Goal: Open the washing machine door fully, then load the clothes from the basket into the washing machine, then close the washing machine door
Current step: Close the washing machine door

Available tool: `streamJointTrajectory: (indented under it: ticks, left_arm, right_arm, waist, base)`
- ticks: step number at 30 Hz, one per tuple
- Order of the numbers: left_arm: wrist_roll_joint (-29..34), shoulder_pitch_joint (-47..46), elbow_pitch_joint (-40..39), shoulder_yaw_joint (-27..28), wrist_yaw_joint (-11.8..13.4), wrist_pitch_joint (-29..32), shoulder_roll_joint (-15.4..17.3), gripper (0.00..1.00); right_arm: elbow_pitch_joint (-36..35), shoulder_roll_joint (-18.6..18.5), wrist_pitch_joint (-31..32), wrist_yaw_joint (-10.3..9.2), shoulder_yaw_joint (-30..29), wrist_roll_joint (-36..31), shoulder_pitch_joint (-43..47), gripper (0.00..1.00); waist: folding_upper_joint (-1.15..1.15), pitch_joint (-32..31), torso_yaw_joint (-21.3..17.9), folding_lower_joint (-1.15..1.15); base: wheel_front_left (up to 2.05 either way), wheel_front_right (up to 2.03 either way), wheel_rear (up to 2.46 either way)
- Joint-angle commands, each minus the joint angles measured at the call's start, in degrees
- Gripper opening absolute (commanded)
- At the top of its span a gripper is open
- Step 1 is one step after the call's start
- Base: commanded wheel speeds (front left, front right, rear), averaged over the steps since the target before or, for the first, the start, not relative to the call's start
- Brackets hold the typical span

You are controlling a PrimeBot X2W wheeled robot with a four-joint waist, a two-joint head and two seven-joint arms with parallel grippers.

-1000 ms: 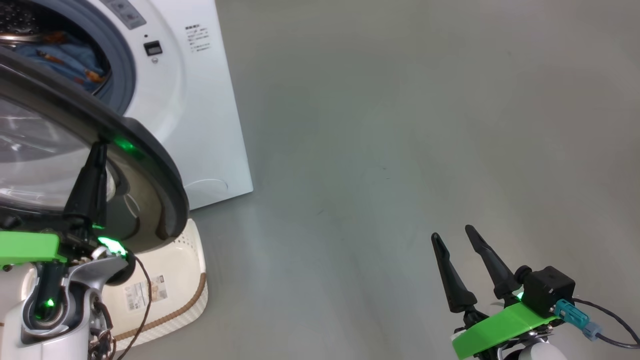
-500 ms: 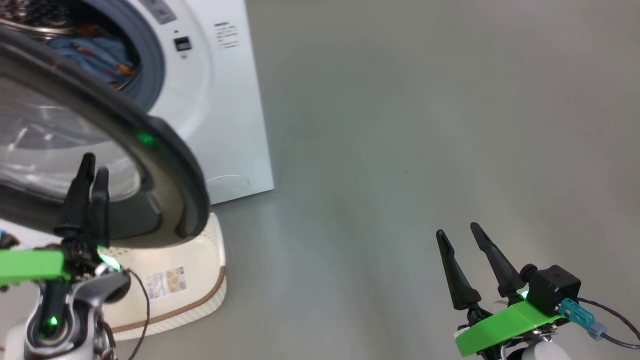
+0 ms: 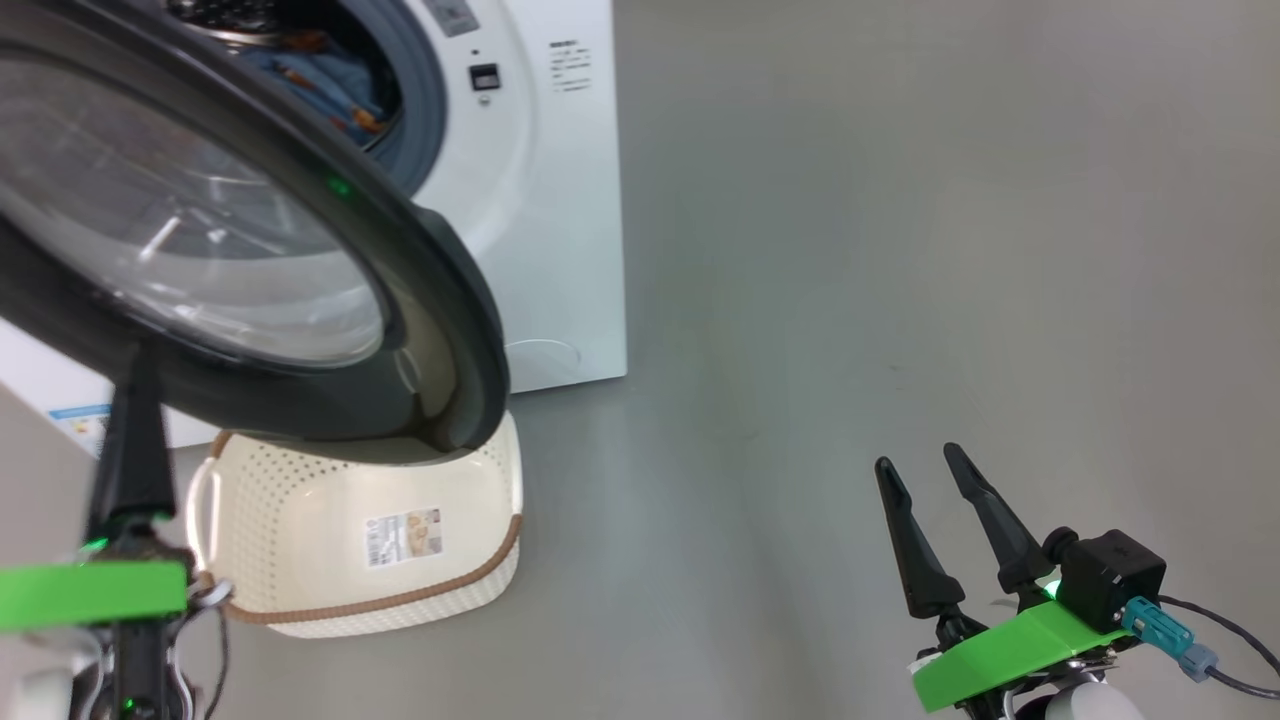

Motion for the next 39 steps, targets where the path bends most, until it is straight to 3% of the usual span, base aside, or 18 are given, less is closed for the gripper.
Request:
streamJointTrajectory:
  ticks: [1, 5, 10, 23, 28, 39]
  left_arm:
    - [1.20, -0.27, -1.52, 1.45, -0.59, -2.51, 2.16, 1.00]
    - [7.57, 1.56, -0.21, -2.90, -0.59, -10.22, 5.54, 1.00]
    - [16.68, 3.69, 1.78, -5.01, -0.59, -11.97, 7.19, 1.00]
    - [45.97, 11.60, 0.50, 3.34, -0.59, -12.05, -0.39, 1.00]
    - [51.65, 14.48, 1.12, 5.57, -0.59, -12.05, -3.37, 1.00]
    - [58.83, 18.34, 2.20, 5.97, -0.09, -12.06, -5.94, 1.00]
  right_arm:
    - [-1.65, 0.22, -0.68, 0.35, 1.21, -0.35, -0.07, 1.00]
    - [-1.75, 0.30, -0.68, 0.35, 1.25, -0.44, 0.16, 1.00]
    - [-1.91, 0.37, -0.68, 0.35, 1.16, -0.49, 0.56, 1.00]
    - [-1.94, 0.47, -0.68, 0.35, 1.42, -0.56, 0.72, 1.00]
    - [-1.89, 0.48, -0.68, 0.35, 1.66, -0.59, 0.75, 1.00]
    - [-1.88, 0.38, -0.68, 0.35, 1.79, -0.75, 1.24, 1.00]
  waist:
    - [0.00, -0.20, 0.96, 0.00]
    - [0.00, -0.45, 1.79, 0.00]
    - [0.00, -0.70, 2.78, 0.00]
    - [0.00, -1.29, 3.52, 0.00]
    - [0.00, -1.67, 3.19, 0.00]
    - [0.00, -2.70, 2.62, 0.00]
  base:
    - [0.00, 0.00, 0.00]
    - [0.00, 0.00, 0.00]
    - [0.00, 0.00, 0.00]
    - [0.00, 0.00, 0.00]
    - [0.00, 0.00, 0.00]
    - [0.00, 0.00, 0.00]
